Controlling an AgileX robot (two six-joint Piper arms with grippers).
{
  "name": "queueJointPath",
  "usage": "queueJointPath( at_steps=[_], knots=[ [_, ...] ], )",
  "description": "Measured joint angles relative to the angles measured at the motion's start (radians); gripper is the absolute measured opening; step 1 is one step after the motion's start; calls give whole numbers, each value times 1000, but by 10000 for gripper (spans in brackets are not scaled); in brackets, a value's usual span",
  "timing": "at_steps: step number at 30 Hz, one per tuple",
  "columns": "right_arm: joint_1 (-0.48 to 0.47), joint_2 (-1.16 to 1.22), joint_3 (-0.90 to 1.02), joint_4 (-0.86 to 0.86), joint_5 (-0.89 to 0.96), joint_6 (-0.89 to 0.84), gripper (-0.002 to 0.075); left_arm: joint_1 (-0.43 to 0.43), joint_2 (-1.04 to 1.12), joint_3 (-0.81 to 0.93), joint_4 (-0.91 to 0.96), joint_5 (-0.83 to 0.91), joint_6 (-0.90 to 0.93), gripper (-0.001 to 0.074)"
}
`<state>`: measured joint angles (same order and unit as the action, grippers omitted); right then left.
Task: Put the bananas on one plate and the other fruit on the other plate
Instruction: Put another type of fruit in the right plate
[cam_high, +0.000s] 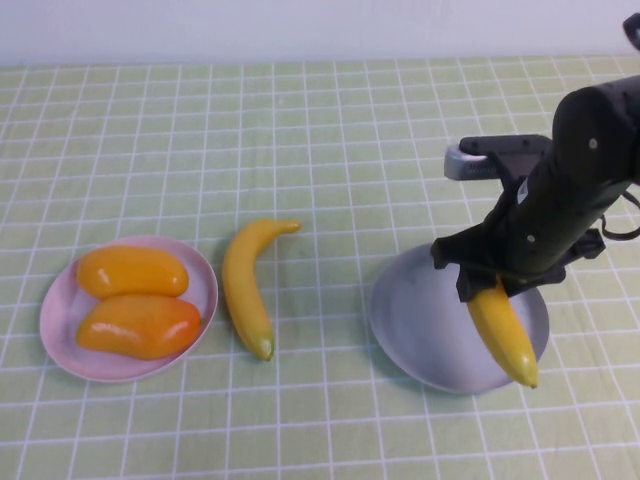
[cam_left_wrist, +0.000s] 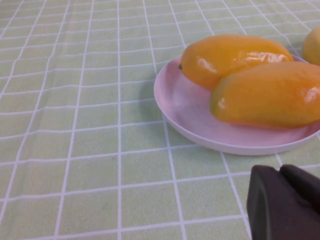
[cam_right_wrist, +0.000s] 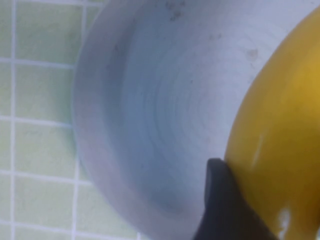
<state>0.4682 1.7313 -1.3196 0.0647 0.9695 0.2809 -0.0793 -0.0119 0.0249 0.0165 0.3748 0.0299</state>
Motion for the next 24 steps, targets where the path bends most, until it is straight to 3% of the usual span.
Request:
queueJointPath(
  at_steps=[12, 18, 24],
  knots=[
    [0, 109, 6, 2, -69, 0, 321, 0, 0, 0, 0, 0, 0, 1],
    [0, 109, -61, -2, 3, 0, 489, 0, 0, 0, 0, 0, 0, 1],
    [2, 109, -212, 19, 147, 2, 484, 0, 0, 0, 0, 0, 0, 1]
  ],
)
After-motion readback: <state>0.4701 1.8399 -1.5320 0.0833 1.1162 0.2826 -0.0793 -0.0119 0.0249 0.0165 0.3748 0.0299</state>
